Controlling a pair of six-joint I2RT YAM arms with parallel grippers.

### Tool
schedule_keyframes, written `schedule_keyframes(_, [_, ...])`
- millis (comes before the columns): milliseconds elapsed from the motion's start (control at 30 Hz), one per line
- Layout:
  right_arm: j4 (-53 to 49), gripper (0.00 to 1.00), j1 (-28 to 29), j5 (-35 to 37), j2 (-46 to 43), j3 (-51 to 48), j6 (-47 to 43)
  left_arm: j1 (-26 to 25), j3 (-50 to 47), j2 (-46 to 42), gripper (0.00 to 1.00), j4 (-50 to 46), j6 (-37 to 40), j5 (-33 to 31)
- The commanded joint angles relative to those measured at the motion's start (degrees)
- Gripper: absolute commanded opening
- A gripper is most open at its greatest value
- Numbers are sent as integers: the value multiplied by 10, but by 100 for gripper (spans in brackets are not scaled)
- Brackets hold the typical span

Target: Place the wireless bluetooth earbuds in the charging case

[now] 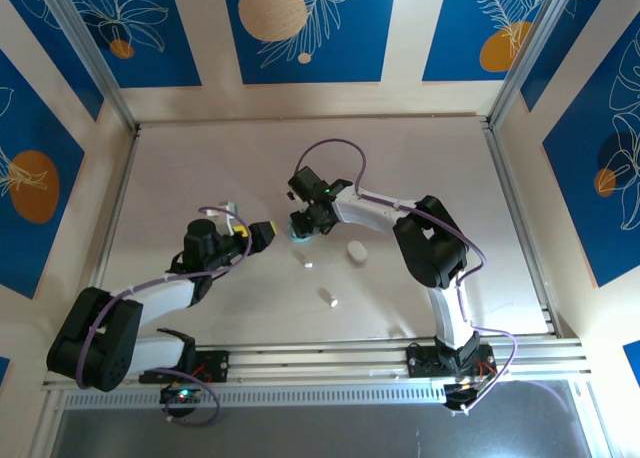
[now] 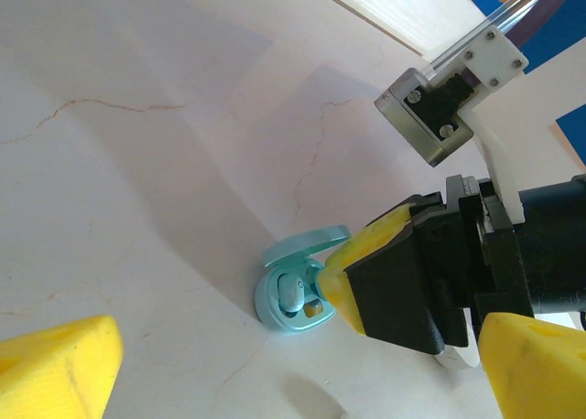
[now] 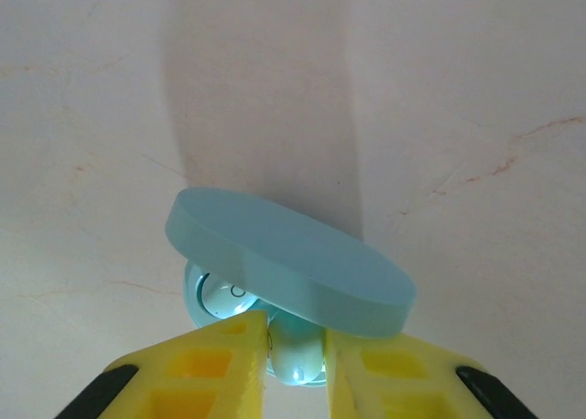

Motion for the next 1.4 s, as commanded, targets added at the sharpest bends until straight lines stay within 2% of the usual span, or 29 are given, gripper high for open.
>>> schedule_keyframes(0, [-17,26,4,6,-6,16,-5,7,-5,-3,100,19,3,13])
schedule_keyframes(400, [-15,26,5,5,-25,9,5,7,-5,-2,99,21,2,14])
schedule_keyframes(700, [-3,14,2,4,-39,-5,21,7,-6,-2,100,21,3,13])
schedule_keyframes(833, [0,5,0,3,-33,-6,27,7,-6,-4,100,19,5,13])
schedule_keyframes(1367, [4,3,-6,-7,-3,-2,31,7,-4,-3,100,19,4,14])
